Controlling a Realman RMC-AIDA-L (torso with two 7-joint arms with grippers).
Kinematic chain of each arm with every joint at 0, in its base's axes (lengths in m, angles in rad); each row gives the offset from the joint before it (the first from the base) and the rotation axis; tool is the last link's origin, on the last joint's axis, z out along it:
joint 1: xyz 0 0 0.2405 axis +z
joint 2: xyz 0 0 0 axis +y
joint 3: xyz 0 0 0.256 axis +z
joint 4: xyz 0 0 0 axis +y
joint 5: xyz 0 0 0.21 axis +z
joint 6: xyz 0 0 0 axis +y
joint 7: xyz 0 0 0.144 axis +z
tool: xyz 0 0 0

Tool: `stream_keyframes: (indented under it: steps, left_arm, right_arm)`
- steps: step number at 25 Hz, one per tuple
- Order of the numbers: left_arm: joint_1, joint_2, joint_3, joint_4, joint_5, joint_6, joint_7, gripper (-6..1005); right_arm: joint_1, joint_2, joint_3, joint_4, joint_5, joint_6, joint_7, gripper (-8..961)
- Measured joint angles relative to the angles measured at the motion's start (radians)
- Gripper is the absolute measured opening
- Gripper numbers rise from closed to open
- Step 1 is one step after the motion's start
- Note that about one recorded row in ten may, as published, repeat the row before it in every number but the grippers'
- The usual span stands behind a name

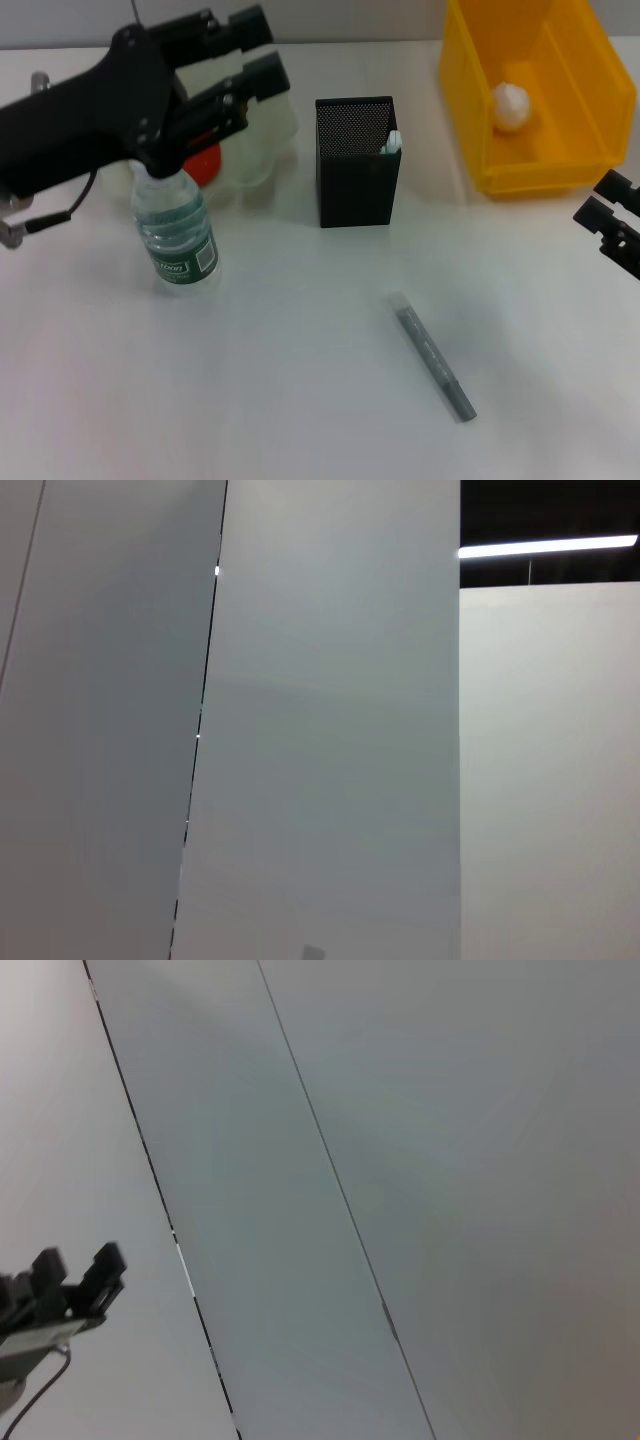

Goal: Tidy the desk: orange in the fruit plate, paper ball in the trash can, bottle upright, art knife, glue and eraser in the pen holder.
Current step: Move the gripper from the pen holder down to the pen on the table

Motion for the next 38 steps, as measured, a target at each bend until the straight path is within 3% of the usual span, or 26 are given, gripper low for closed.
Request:
stream_keyframes:
  steps: [3, 11, 15, 16, 19, 26, 30, 31, 38]
  left_arm:
    - [-0.02, 0.013, -0.008, -0.114, 0.011, 0.044, 0.079, 434]
    - [-0.019, 0.018, -0.011, -0.143, 0.081, 0.05, 0.106, 433]
    - [0.007, 0.017, -0.016, -0.164, 0.124, 0.05, 0.143, 433]
    - [0.013, 0.026, -0.018, -0.191, 0.124, 0.052, 0.142, 433]
    - [0.024, 0.024, -0.017, -0.195, 0.125, 0.054, 0.148, 433]
    - [0.038, 0.017, -0.018, -0.197, 0.13, 0.044, 0.142, 431]
    - [0.051, 0.001, -0.015, -0.19, 0.136, 0.044, 0.225, 424]
    - [0.058, -0.007, -0.013, -0.186, 0.137, 0.045, 0.275, 422]
    - [0.06, -0.007, -0.014, -0.197, 0.175, 0.041, 0.308, 422]
  right_arm:
    - [0.001, 0.0, -0.002, -0.04, -0.001, 0.0, 0.05, 570]
    - [0.016, 0.005, -0.041, -0.218, -0.005, -0.011, 0.273, 571]
    - [0.049, -0.001, -0.145, -0.411, -0.079, 0.033, 0.511, 569]
    - [0.062, -0.004, -0.164, -0.467, -0.115, 0.032, 0.579, 569]
    - [0.095, -0.005, -0.22, -0.63, -0.206, -0.008, 0.776, 570]
    - [0.218, -0.029, -0.487, -0.901, -0.433, -0.098, 1.186, 570]
    - [0.332, -0.041, -0.603, -0.862, -0.53, -0.108, 1.333, 570]
    - [0.365, -0.045, -0.62, -0.828, -0.541, -0.108, 1.363, 570]
    - [0.58, -0.072, -0.677, -0.504, -0.582, -0.046, 1.478, 563]
